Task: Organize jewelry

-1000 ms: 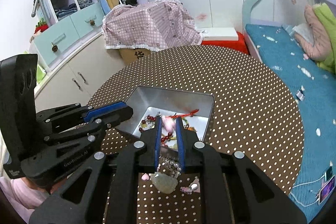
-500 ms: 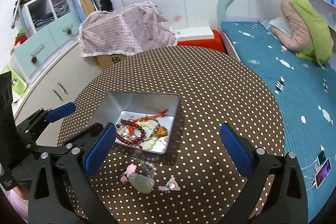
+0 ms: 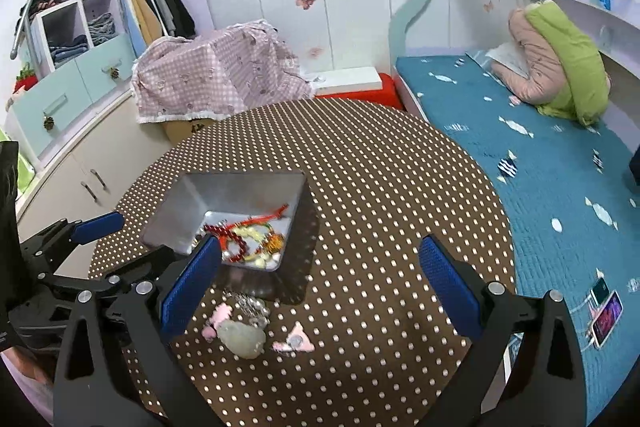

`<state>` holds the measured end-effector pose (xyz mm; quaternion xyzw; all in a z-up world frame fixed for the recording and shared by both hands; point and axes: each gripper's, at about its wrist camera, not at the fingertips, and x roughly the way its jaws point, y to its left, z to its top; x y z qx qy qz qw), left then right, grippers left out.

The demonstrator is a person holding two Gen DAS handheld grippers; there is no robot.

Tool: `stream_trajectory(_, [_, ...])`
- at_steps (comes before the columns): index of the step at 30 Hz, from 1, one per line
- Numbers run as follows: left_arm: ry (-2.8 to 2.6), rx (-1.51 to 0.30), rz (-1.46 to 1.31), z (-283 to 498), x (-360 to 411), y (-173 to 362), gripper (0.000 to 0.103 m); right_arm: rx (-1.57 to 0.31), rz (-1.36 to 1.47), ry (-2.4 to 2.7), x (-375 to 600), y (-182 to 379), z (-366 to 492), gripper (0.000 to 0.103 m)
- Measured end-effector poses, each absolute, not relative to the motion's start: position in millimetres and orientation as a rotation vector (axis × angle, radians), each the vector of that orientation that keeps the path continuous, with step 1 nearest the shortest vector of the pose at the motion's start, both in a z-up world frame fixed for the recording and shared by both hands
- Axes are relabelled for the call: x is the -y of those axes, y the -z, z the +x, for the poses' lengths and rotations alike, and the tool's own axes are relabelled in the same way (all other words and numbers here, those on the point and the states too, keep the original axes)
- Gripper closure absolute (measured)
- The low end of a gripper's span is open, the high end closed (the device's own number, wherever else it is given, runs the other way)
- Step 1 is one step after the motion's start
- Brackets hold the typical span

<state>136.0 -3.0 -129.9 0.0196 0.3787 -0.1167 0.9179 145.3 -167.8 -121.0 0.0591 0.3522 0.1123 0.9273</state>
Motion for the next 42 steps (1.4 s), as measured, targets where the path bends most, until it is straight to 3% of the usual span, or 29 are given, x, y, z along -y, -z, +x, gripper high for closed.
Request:
stream_trajectory(9, [0.255,-0.866,0.043,118,0,156,0.010,-0.844,0.181,-0.310,175,168,129,0.008])
stream_trajectory(14, [0.261,-0.896,0.048,108,-1,169,0.010,-0.812,0.143,-0.293,170,173,119,0.008])
stream_trajectory(16, [0.258,-0.901,0.055,104,0,174,0.010,-0.800,0.129,-0.305,166,175,116,0.015])
stream_trajectory(17, [0.259,-0.903,0.055,103,0,175,0.010,-0.800,0.125,-0.310,163,177,114,0.025])
stream_trajectory(21, [0.264,-0.910,0.045,100,1,179,0.010,-0.819,0.110,-0.332,154,183,118,0.049])
stream_trajectory(28, [0.282,-0.901,0.029,102,4,178,0.010,-0.804,0.060,-0.339,144,186,118,0.072])
stream_trajectory(38, [0.328,-0.866,-0.003,113,6,178,0.011,-0.787,0.064,-0.340,147,187,119,0.074])
stream_trajectory(42, [0.333,-0.864,-0.001,123,10,179,0.027,-0.776,0.081,-0.334,152,183,118,0.081])
